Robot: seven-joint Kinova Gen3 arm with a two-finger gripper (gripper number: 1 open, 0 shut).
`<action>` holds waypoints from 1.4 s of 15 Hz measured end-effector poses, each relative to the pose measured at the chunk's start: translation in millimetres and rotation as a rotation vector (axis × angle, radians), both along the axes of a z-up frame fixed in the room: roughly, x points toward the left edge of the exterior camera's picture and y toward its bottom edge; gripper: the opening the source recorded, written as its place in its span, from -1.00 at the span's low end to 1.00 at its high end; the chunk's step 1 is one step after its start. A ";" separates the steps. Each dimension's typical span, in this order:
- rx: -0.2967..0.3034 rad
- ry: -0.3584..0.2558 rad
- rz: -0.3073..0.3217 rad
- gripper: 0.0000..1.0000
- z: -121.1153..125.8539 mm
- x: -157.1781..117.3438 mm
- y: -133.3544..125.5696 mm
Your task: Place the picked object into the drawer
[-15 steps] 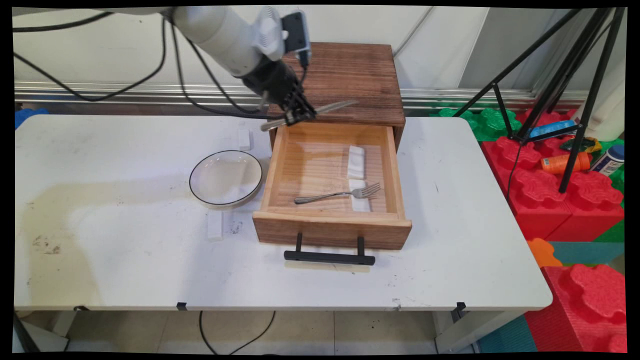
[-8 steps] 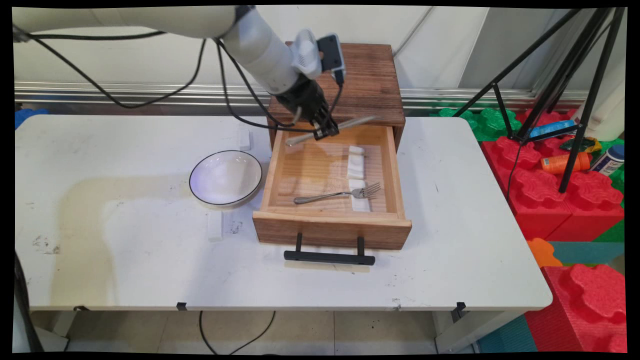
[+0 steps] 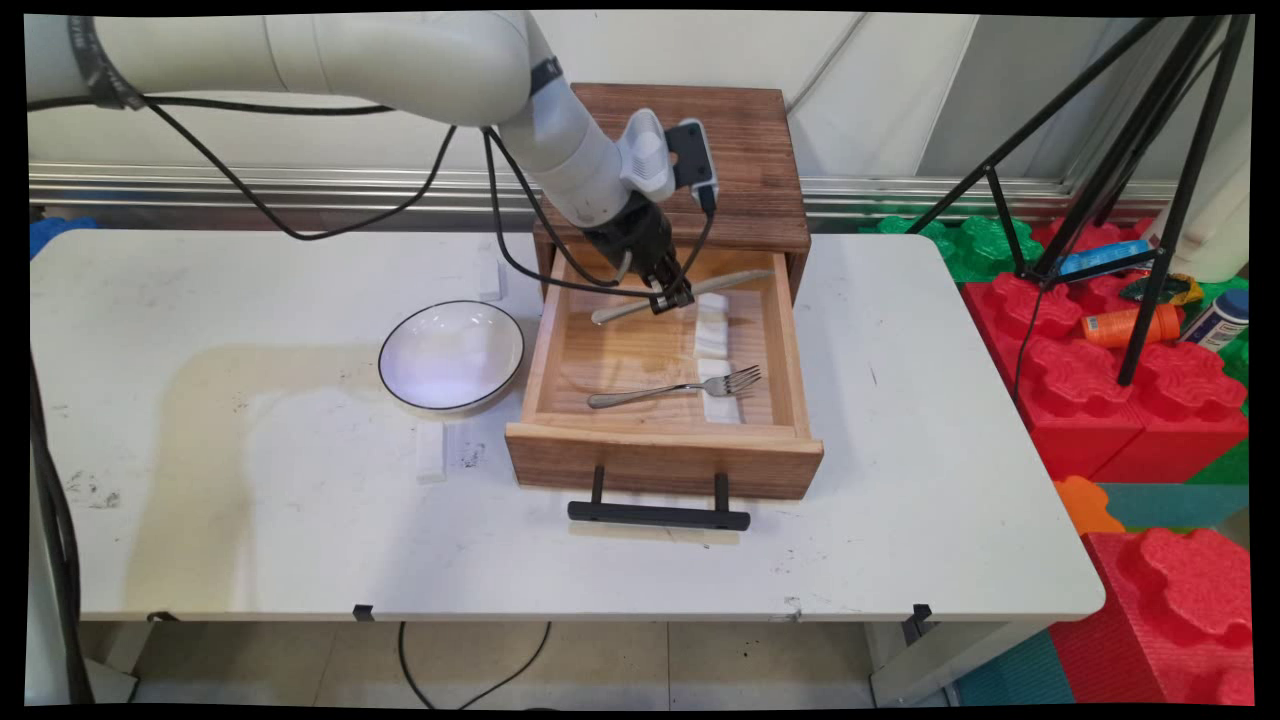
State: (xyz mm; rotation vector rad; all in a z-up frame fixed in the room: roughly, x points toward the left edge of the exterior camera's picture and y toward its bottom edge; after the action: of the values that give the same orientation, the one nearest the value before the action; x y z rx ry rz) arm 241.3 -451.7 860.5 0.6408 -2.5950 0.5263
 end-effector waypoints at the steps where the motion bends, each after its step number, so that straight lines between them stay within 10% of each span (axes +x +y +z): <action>1: 0.006 -0.001 0.001 -1.00 -4.1 -0.8 -1.3; 15: 0.059 -0.010 -0.003 -1.00 -38.6 -3.7 -9.8; 16: 0.061 -0.008 -0.004 1.00 -39.9 -4.0 -9.9; 21: 0.051 -0.009 -0.006 1.00 -40.8 -3.1 -10.4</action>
State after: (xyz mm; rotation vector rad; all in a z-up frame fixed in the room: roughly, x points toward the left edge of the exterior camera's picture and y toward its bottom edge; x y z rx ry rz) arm 238.2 -462.0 819.7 0.6478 -2.6252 0.4635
